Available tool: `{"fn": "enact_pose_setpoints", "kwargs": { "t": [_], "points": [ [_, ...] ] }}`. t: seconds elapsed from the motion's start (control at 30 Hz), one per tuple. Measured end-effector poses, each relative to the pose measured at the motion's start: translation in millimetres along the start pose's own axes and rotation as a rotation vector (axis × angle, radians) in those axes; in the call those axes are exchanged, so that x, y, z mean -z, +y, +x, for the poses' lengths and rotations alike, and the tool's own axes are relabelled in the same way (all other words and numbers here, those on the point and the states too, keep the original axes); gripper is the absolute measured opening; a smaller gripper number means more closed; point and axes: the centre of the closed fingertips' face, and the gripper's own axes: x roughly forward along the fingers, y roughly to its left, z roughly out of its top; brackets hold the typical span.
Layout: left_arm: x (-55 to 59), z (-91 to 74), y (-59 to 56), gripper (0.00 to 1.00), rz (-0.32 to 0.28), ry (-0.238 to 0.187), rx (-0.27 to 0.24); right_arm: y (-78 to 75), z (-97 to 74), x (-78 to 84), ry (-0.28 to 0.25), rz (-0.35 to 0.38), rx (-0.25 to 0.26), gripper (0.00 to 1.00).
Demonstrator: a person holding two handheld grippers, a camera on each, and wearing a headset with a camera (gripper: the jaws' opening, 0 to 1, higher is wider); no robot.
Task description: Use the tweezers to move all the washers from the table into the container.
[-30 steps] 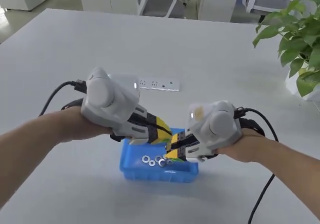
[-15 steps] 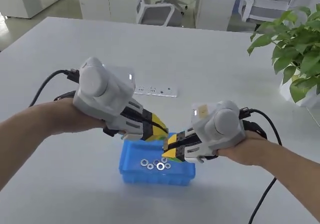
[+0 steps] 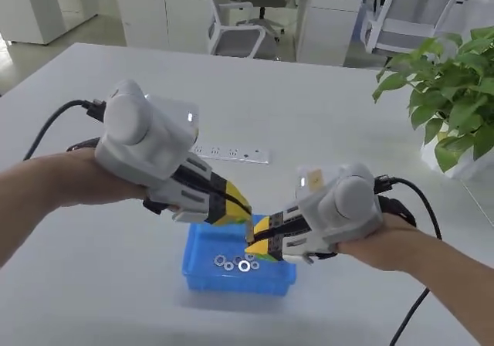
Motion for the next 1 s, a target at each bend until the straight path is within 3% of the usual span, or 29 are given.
{"fn": "enact_pose_setpoints", "kwargs": {
  "t": [0.43,0.7,1.0],
  "points": [
    [7.7,-12.8,-24.6,0.05,0.012,0.034,0.028,24.8,-6.8,-5.9,0.036,-0.022,-0.006,0.07],
    [29.6,-11.3,-42.3,0.05,-0.006,0.073,0.05,45.1,-5.2,3.5,0.087,-0.033,-0.034,0.07],
    [62.4,-3.6,-59.6,0.05,-0.013,0.15,0.068,62.1,0.3,14.8,0.13,-0.047,-0.059,0.07]
  ]
}}
